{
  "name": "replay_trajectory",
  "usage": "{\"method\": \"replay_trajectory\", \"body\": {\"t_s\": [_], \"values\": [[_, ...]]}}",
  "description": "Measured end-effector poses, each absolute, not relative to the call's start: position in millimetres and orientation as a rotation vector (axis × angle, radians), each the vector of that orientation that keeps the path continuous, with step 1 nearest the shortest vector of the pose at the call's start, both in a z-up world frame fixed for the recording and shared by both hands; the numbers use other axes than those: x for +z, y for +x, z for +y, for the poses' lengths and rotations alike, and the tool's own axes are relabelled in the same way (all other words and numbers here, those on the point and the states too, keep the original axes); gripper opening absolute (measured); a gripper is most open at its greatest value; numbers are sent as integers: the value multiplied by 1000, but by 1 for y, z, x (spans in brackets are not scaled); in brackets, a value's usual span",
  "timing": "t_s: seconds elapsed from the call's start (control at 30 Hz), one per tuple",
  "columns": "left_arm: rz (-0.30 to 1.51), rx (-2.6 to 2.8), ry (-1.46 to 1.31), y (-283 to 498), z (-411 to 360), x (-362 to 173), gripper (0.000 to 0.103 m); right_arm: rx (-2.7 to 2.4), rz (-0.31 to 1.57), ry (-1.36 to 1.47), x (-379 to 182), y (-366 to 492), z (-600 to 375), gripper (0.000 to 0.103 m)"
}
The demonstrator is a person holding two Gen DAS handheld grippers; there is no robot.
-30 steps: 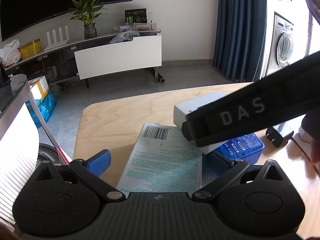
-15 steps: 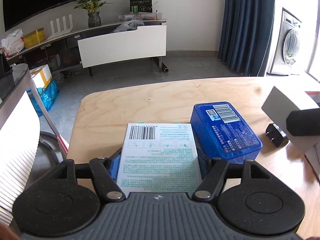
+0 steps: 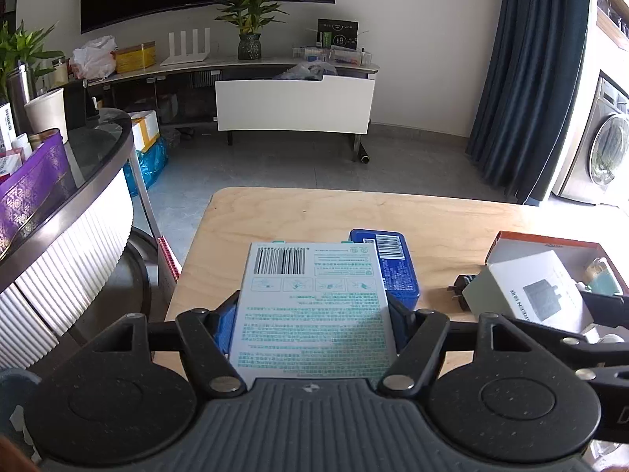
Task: Organize rigid objects
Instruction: 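Carry the teal box in the left gripper and white charger box in the right over the orange-rimmed box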
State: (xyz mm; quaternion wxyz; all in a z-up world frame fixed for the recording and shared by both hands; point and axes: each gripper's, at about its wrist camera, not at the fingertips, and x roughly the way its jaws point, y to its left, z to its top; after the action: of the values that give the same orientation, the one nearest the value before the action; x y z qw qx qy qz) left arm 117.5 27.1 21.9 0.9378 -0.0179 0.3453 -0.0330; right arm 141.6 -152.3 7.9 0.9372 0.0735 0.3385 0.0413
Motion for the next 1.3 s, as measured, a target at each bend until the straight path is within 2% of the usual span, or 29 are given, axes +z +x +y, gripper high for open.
{"method": "replay_trajectory", "body": {"t_s": [0.47,1.3], "values": [[678,-35,-65,64,7,41,72,76,641,141,30,76,-168,93],[687,-79,-75,36,-17,32,72,45,649,140,28,25,-197,93]]}}
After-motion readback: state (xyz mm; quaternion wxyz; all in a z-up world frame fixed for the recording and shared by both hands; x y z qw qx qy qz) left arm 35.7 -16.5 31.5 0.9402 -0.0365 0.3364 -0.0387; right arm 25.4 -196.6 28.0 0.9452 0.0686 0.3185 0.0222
